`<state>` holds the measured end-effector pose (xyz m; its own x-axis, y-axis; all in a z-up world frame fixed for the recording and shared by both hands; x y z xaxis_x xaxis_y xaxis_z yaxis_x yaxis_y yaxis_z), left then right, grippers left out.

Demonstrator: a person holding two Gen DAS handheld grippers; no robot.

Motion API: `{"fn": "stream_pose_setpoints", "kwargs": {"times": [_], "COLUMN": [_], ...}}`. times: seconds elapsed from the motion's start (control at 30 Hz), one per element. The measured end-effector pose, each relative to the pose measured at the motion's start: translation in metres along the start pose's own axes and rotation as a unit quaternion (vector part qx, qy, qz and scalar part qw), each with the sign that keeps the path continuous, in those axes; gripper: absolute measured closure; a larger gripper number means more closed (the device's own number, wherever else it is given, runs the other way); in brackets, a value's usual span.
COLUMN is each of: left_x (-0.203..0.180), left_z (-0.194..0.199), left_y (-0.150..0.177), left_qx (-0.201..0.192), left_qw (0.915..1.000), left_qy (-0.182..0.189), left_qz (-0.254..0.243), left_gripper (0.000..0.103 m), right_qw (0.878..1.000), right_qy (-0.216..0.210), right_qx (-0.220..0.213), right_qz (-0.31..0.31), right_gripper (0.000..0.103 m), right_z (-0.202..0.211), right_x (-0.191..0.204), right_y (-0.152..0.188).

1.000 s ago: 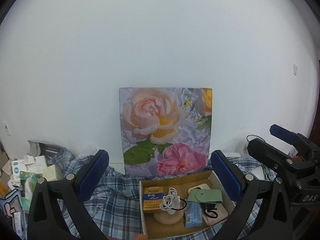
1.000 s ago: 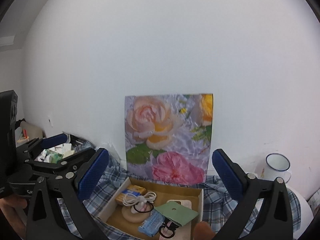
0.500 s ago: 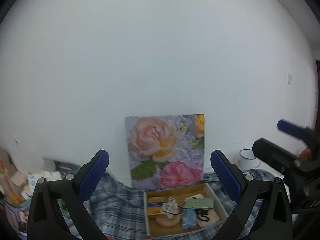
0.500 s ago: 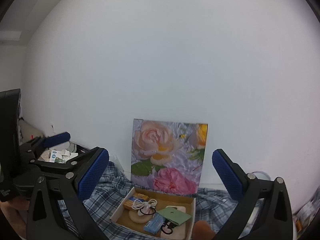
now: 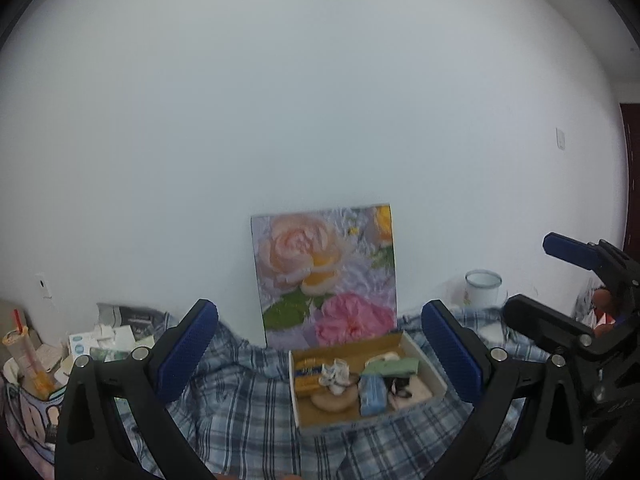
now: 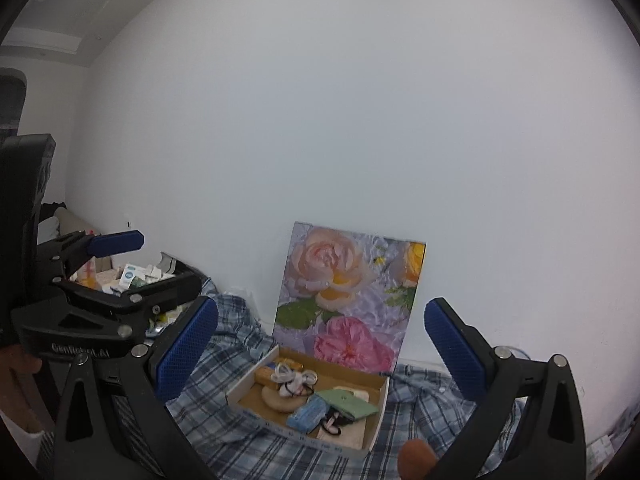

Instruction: Organize soft objects

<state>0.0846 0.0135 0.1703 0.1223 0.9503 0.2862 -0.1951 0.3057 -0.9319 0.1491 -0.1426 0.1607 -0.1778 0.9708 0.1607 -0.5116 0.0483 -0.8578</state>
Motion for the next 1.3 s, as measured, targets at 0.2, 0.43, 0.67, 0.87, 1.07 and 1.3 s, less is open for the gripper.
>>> {"fn": "stream_pose_setpoints", "kwargs": {"times": [0.2, 0.43, 0.67, 0.87, 1.07, 1.3], "left_x": [-0.013, -0.033, -0.041, -0.052, -0.051, -0.055], "left_z": [0.009, -0.005, -0.027, -0.045, -0.053, -0.057], "left_y": [0.034, 0.086, 0.133, 0.163, 0.178, 0.184], "left_qx": [0.003, 0.032, 0.072, 0.105, 0.125, 0.138], "left_qw": [1.0, 0.9989, 0.9968, 0.9934, 0.9908, 0.9887], "left_qy": [0.008, 0.034, 0.034, 0.046, 0.05, 0.057], "left_qz": [0.002, 0.002, 0.004, -0.003, 0.011, 0.006], "left_gripper": [0.0, 0.0, 0.0, 0.0, 0.0, 0.0], "right_qw": [1.0, 0.999, 0.996, 0.992, 0.986, 0.976], "right_qy": [-0.002, 0.0, 0.01, 0.015, 0.017, 0.027], "right_qx": [0.022, 0.041, 0.09, 0.122, 0.166, 0.212], "right_qz": [-0.007, -0.012, -0.021, -0.025, -0.022, -0.041], "right_gripper": [0.0, 0.0, 0.0, 0.0, 0.0, 0.0], "right_z": [0.005, -0.003, -0.019, -0.033, -0.047, -0.061], "right_x": [-0.013, -0.026, -0.036, -0.042, -0.043, -0.053], "right_y": [0.041, 0.092, 0.138, 0.164, 0.188, 0.205]}}
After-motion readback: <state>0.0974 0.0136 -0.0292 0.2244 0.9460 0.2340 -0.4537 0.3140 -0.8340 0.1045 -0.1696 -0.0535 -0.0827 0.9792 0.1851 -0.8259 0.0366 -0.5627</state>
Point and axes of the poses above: each gripper's, at about its wrist camera, not at the fingertips, and z roughly against the way its jaws point, x to its left, y to its underside, the point moved 8 cm from there along -z, roughly the way its jaws point, and after that the axes turned 14 degrees about -z, right-handed, at the moved point
